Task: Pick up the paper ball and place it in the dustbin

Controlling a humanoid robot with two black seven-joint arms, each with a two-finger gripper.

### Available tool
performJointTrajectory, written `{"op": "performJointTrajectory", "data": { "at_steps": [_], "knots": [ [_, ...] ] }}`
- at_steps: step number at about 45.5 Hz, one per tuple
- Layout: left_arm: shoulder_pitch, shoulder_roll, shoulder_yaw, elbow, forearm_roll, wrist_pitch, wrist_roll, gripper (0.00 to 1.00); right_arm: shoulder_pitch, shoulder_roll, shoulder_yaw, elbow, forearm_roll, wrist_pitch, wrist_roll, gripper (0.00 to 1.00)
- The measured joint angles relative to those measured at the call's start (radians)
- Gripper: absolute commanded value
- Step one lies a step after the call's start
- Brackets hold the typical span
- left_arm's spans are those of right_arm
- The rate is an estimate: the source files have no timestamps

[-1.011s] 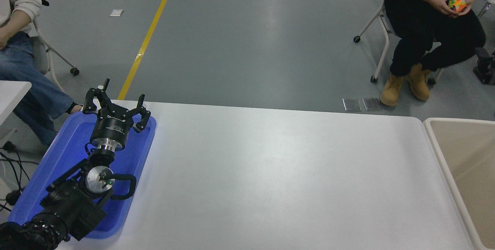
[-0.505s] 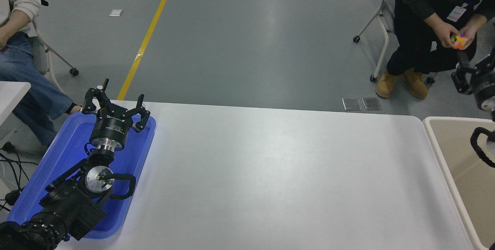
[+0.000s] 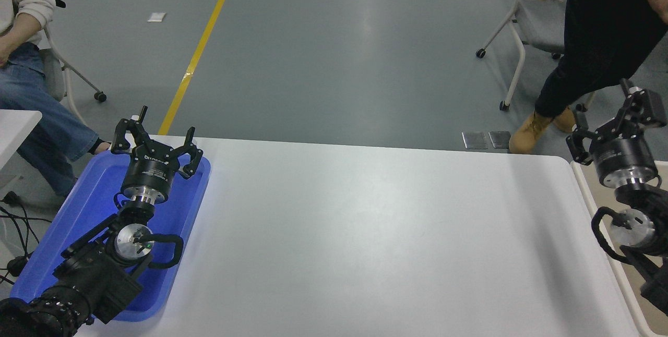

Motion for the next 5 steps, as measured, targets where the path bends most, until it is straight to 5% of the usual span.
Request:
{"op": "performJointTrajectory", "data": {
  "at_steps": [5],
  "knots": [
    [0.000,0.000,0.000,0.000,0.000,0.000,0.000,1.00,-0.013,0.010,0.003,0.000,0.000,0.001,0.000,1.00]
  ]
}}
